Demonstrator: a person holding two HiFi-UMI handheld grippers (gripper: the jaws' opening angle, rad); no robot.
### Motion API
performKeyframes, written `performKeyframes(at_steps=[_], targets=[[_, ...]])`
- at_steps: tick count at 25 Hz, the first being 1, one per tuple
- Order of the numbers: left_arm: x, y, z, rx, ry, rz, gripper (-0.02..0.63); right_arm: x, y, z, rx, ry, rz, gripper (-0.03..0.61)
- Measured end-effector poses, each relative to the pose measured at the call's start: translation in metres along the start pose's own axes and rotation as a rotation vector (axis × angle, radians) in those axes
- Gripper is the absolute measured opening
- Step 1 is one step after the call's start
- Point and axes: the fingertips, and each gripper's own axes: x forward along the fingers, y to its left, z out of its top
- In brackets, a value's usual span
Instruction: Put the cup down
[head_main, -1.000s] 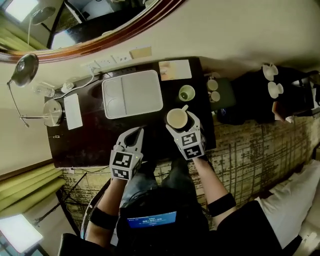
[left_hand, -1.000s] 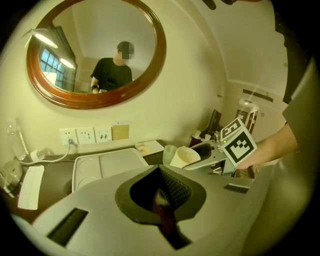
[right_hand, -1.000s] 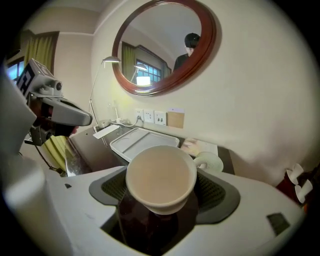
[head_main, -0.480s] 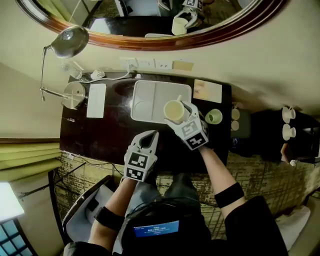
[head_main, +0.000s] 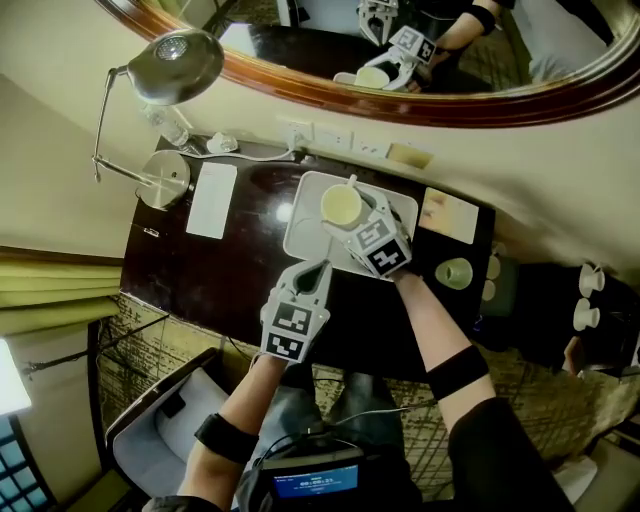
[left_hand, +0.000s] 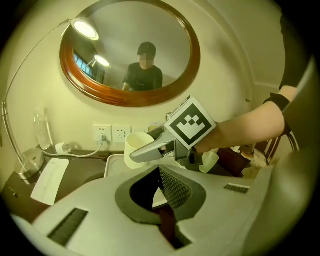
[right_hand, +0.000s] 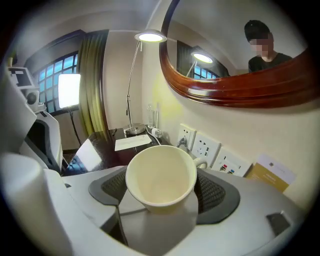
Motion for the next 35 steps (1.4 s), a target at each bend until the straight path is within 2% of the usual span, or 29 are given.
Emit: performKeyframes(at_steps=[10,16,20,26,31,35], targets=[[0.029,0.024,-0.006,-0.037,-0.004,0.018,0.001,0.068,-0.010,0.006,-0.014,0.010,0.052,0.420],[0.030,0.029,-0.009,-0.048,-0.004,0.024,0.001,0.083,-0.010,0.001,-0.010,0.034,0.072,0.422],[0.028,0.034,-0.013,-0.061,-0.001,0.034,0.001,0.088,-0.012,-0.002,0.034,0.032,0.075,0.430],[0.025,0.035,-0.015,-0.074,0.003,0.042,0.001,0.087,-0.013,-0.002,0.037,0.023,0.050,0.485],[0.022,0.030,-0.011,-0.073,-0.004,0.040,0.001,0.072,-0.020,0.002,0.032,0.017,0.037,0.492],[0.015,0.018,-0.003,-0.075,-0.012,0.025,0.001,0.032,-0.026,0.008,0.061,-0.004,-0.011,0.488]])
